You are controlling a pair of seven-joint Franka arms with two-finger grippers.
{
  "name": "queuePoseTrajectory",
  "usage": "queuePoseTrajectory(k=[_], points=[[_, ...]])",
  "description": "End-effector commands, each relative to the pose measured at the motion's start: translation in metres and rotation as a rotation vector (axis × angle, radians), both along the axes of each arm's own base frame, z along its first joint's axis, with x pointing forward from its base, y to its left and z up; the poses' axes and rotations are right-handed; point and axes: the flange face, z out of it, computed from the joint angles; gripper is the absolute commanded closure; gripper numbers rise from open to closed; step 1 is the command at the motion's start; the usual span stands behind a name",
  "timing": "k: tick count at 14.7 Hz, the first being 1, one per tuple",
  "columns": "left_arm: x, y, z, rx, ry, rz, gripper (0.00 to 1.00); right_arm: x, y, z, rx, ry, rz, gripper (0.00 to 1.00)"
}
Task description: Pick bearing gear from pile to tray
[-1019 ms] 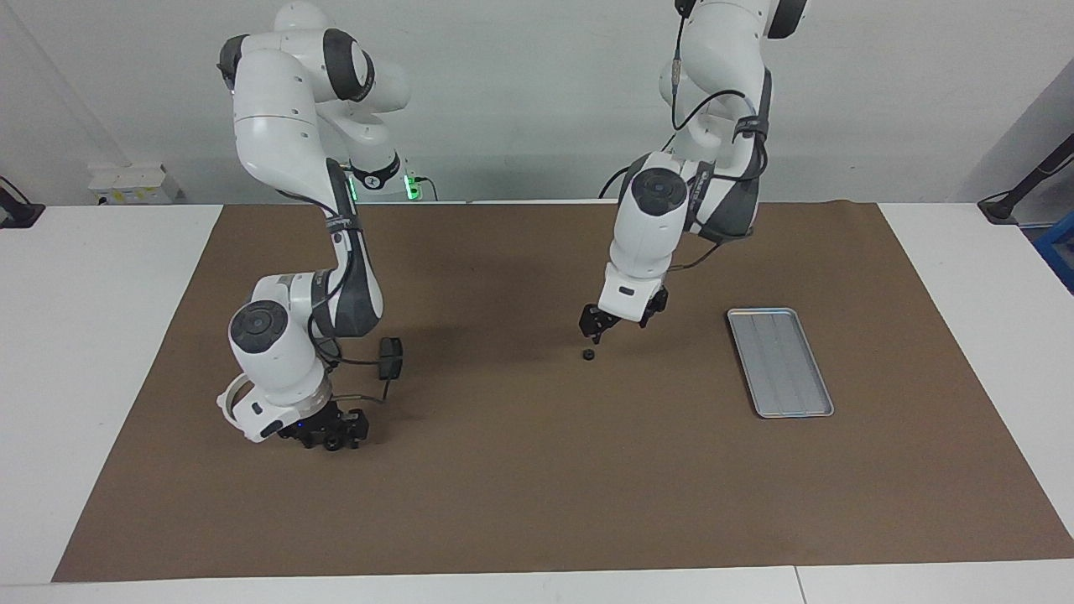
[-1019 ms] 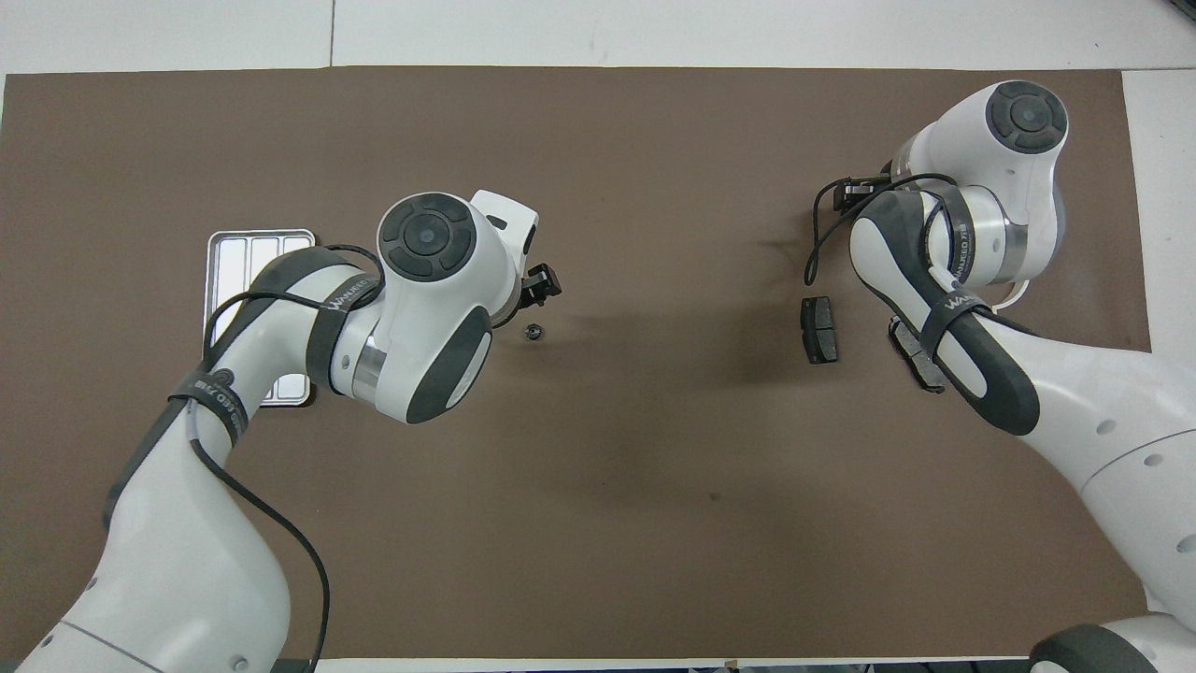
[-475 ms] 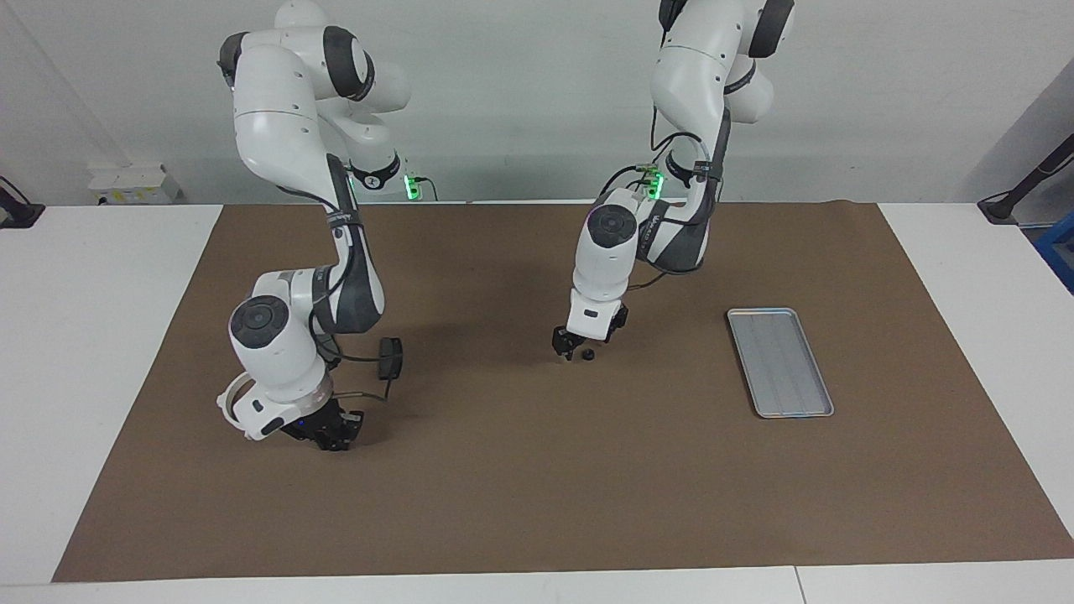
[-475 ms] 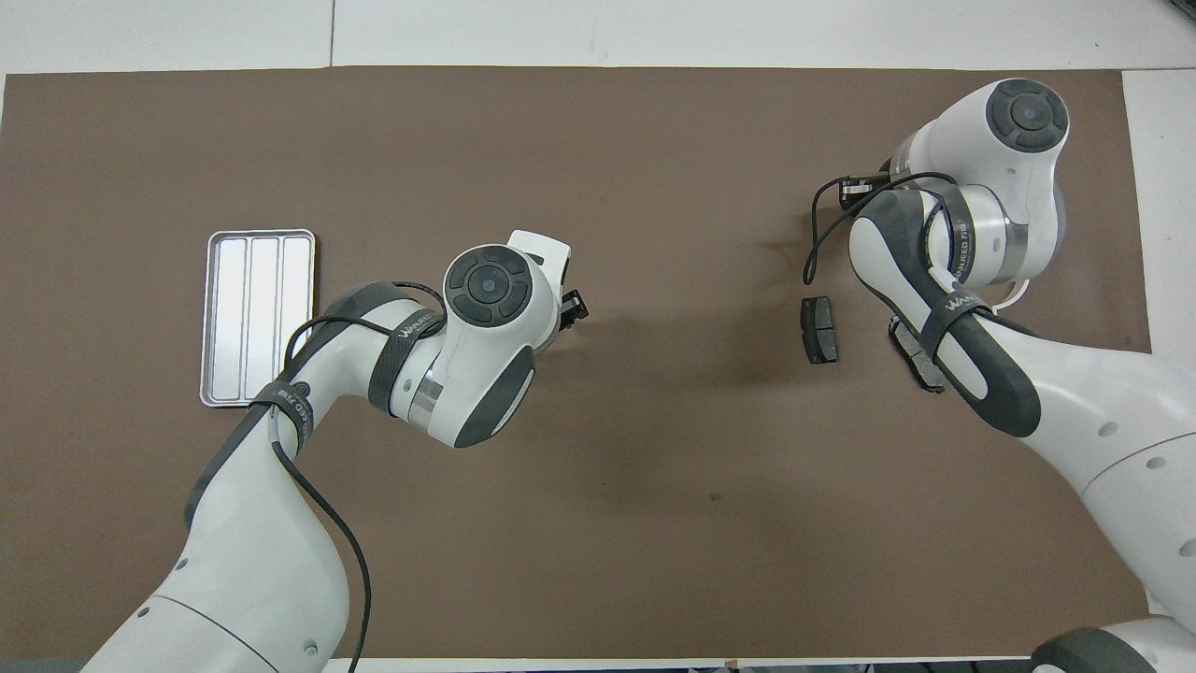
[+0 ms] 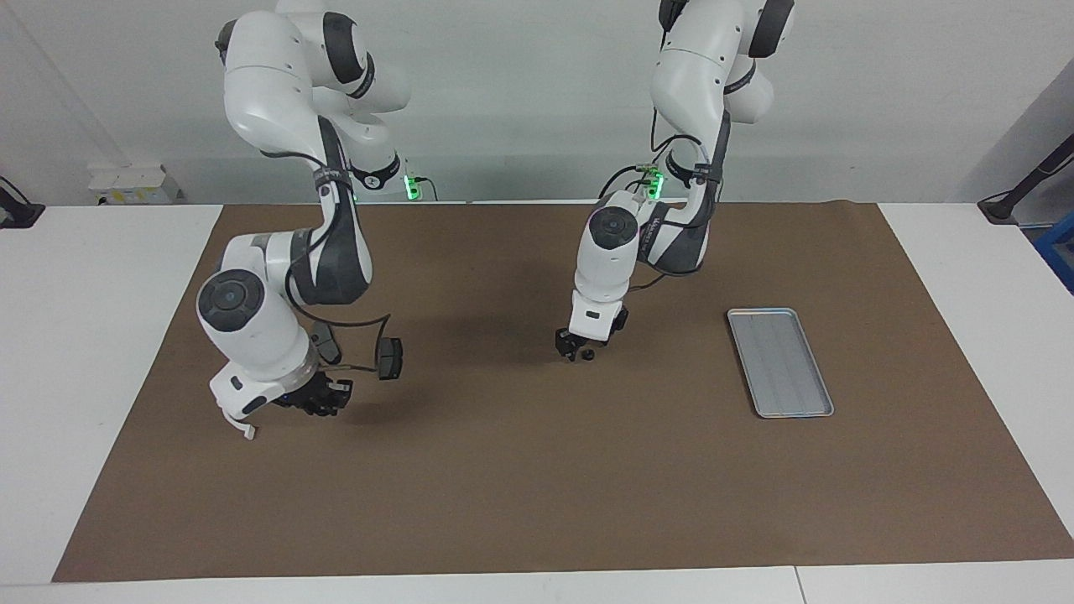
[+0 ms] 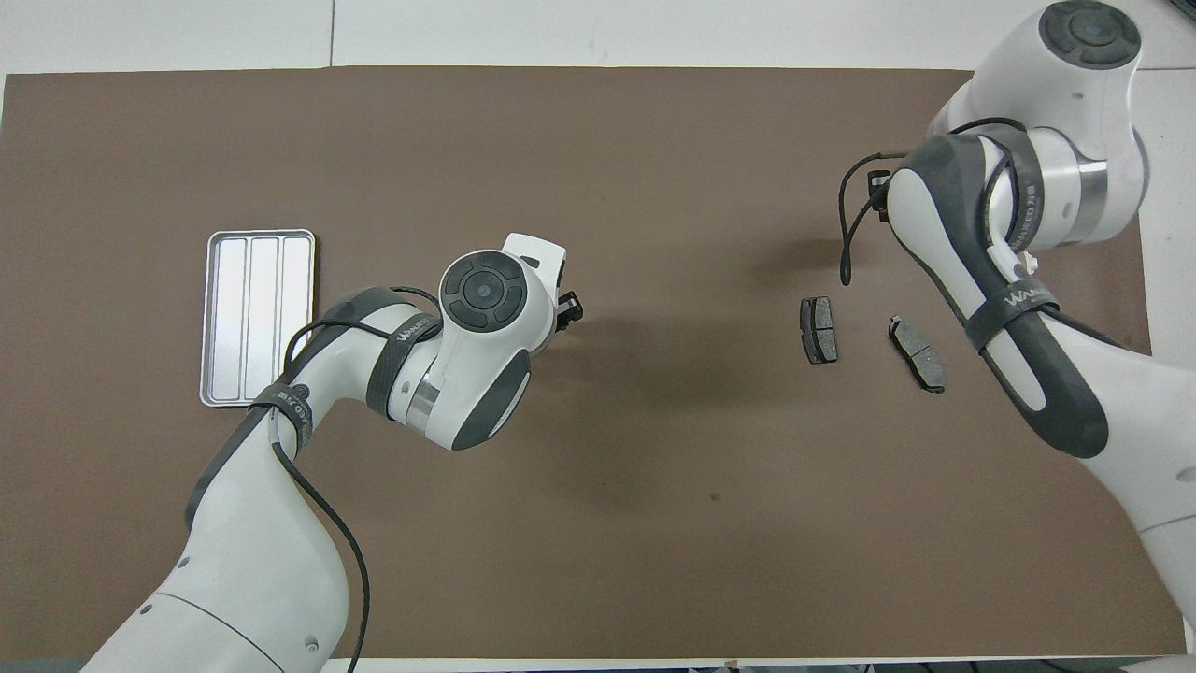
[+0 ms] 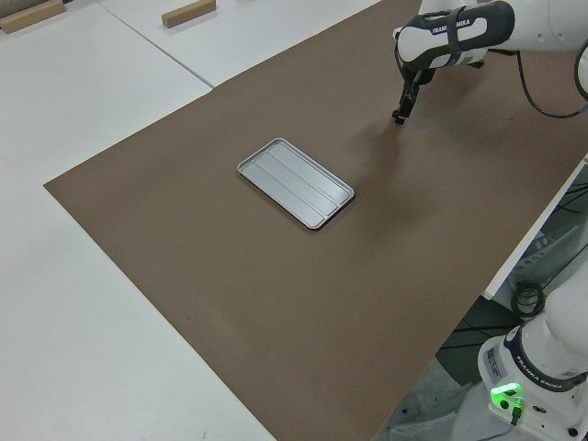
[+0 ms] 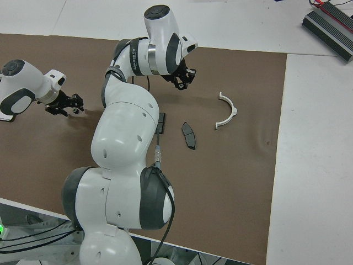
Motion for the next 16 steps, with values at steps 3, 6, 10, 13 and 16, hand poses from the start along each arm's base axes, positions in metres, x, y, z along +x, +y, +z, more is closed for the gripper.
queuePoseTrajectory(k=[3,6,10,13,16], points=[[-0.002,0.006,0.000,-0.014,-0.024,0.020,0.27,-0.025,0.008,0.076,-0.020,0.025,0.049,1.00],[-0.002,0.006,-0.001,-0.012,-0.025,0.019,0.35,-0.029,0.009,0.087,-0.023,0.017,0.048,1.00],[-0.005,0.006,-0.004,0.001,-0.012,0.017,0.89,-0.030,0.011,0.089,-0.023,0.020,0.051,1.00],[0.008,0.012,0.021,0.061,0.044,0.003,1.00,-0.030,0.011,0.089,-0.022,0.020,0.052,1.00],[0.013,0.080,0.077,0.078,0.063,-0.082,1.00,-0.031,0.022,0.089,-0.021,0.022,0.066,1.00]])
